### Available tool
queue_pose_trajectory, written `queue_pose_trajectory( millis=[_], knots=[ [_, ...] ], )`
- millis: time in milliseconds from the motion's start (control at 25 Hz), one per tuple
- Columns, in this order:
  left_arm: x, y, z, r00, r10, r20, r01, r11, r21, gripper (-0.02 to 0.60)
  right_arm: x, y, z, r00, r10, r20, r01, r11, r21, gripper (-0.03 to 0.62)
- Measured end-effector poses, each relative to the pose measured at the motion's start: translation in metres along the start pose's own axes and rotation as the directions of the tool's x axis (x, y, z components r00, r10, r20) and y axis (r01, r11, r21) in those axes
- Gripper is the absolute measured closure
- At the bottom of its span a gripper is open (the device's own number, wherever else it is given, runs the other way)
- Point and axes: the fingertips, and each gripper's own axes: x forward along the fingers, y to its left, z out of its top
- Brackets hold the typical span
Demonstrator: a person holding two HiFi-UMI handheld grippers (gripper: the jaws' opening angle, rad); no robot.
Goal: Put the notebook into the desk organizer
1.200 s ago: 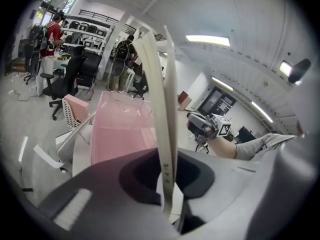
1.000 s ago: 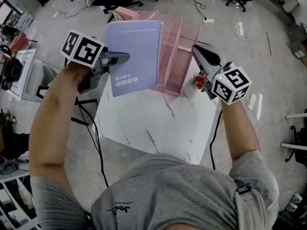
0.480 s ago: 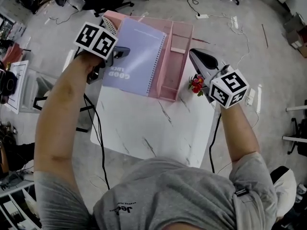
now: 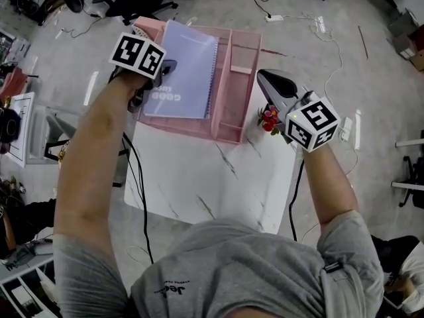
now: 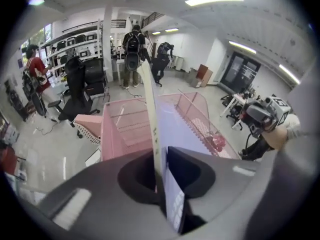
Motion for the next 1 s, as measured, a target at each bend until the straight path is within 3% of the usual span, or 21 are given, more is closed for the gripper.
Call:
queue_pose_trajectory(
  millis=[160,400,520,640,840,880,1000],
  knots=[
    [0.013,-0.007,-0.001,0.998,0.006,-0.056,-0.001,0.996,0.09,0.469,0.002,-0.002,-0.001,1.0,0.004,-0.002,-0.004,1.0,-0.007,0.591],
    [0.025,-0.003,0.0,0.982,0.172,-0.073,-0.149,0.955,0.257,0.433,0.003,-0.001,-0.001,1.0,0.006,0.0,-0.006,1.0,-0.016,0.591],
    [0.025,0.001,0.002,0.965,0.259,-0.044,-0.232,0.918,0.323,0.408,0.003,-0.002,-0.003,1.0,0.008,0.001,-0.008,1.0,-0.014,0.591],
    [0.02,0.007,0.013,0.933,0.357,0.036,-0.343,0.858,0.382,0.294,0.004,-0.003,-0.005,1.0,0.012,0.001,-0.012,1.0,-0.008,0.591],
    [0.022,0.007,0.015,0.898,0.424,0.115,-0.427,0.78,0.457,0.159,0.003,0.0,-0.005,1.0,0.019,0.001,-0.019,1.0,-0.007,0.591],
    [0.02,0.005,0.017,0.897,0.423,0.132,-0.434,0.781,0.448,0.156,0.002,0.0,-0.005,1.0,0.02,0.001,-0.02,1.0,-0.007,0.591],
    [0.011,-0.004,0.024,0.908,0.38,0.178,-0.419,0.823,0.383,0.156,0.002,0.002,-0.003,1.0,0.023,0.004,-0.023,1.0,-0.009,0.591]
  ],
)
